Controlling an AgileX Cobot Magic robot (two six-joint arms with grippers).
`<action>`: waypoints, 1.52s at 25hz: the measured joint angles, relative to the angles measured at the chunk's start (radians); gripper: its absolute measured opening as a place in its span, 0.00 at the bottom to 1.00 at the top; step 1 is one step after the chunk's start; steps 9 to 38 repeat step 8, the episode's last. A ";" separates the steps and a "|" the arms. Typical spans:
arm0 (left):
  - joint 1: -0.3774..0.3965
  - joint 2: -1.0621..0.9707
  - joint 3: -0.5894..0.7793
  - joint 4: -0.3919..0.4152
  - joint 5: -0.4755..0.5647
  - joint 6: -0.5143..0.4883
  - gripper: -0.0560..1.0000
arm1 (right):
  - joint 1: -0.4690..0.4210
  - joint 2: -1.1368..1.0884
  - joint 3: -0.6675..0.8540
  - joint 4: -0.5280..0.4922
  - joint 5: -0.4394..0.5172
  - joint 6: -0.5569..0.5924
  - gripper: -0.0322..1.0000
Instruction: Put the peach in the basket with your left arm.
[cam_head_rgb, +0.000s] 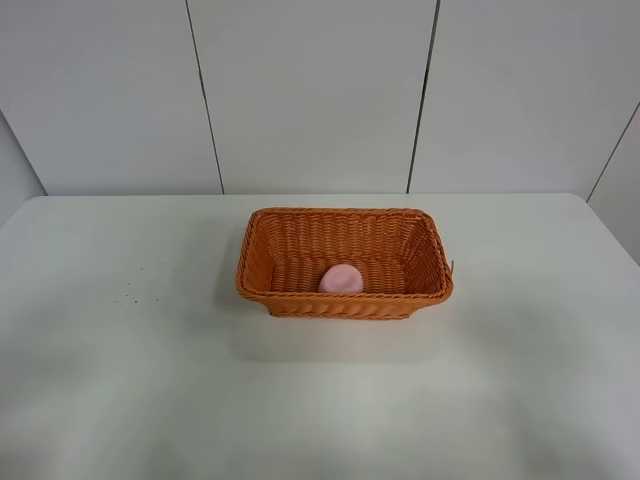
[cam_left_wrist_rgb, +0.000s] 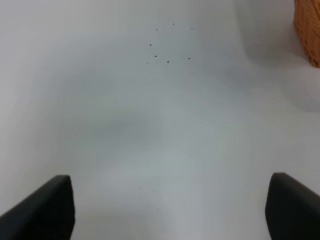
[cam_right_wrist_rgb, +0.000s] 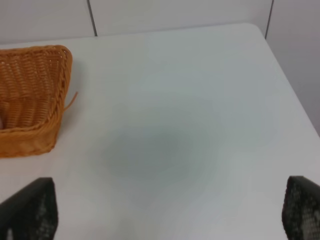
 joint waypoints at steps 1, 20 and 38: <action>0.000 -0.001 0.000 0.000 0.000 -0.001 0.88 | 0.000 0.000 0.000 0.000 0.000 0.000 0.70; 0.000 -0.001 0.000 0.000 0.000 -0.002 0.87 | 0.000 0.000 0.000 0.000 0.000 0.000 0.70; 0.000 -0.001 0.000 0.000 0.000 -0.002 0.87 | 0.000 0.000 0.000 0.000 0.000 0.000 0.70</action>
